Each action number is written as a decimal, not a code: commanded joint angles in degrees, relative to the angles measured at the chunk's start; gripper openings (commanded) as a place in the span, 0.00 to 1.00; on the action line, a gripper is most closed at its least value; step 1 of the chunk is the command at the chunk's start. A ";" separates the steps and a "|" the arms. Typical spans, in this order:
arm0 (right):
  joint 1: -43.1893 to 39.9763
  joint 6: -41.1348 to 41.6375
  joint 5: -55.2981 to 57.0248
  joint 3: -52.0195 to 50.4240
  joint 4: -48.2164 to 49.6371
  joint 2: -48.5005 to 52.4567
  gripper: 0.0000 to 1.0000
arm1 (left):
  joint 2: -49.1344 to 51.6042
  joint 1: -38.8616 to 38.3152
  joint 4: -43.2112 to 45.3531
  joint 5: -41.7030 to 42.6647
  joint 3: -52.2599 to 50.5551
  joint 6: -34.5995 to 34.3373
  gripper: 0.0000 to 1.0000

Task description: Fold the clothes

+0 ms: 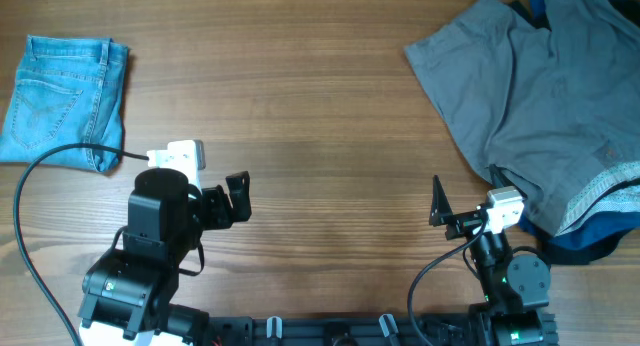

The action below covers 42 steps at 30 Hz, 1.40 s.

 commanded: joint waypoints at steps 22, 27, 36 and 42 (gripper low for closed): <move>0.31 -0.92 0.15 -0.07 0.13 -0.52 1.00 | -11.78 9.64 -1.90 3.65 -5.73 -0.55 1.00; 0.31 -0.92 0.15 -0.07 0.13 -0.52 1.00 | -29.16 13.03 7.91 4.02 -21.92 -0.46 1.00; 0.28 -0.92 0.15 -0.07 0.13 -0.52 1.00 | -41.24 13.77 41.64 2.34 -43.95 6.05 1.00; 0.31 -0.92 0.15 -0.07 0.13 -0.52 1.00 | -41.24 13.40 40.37 2.10 -43.95 8.04 1.00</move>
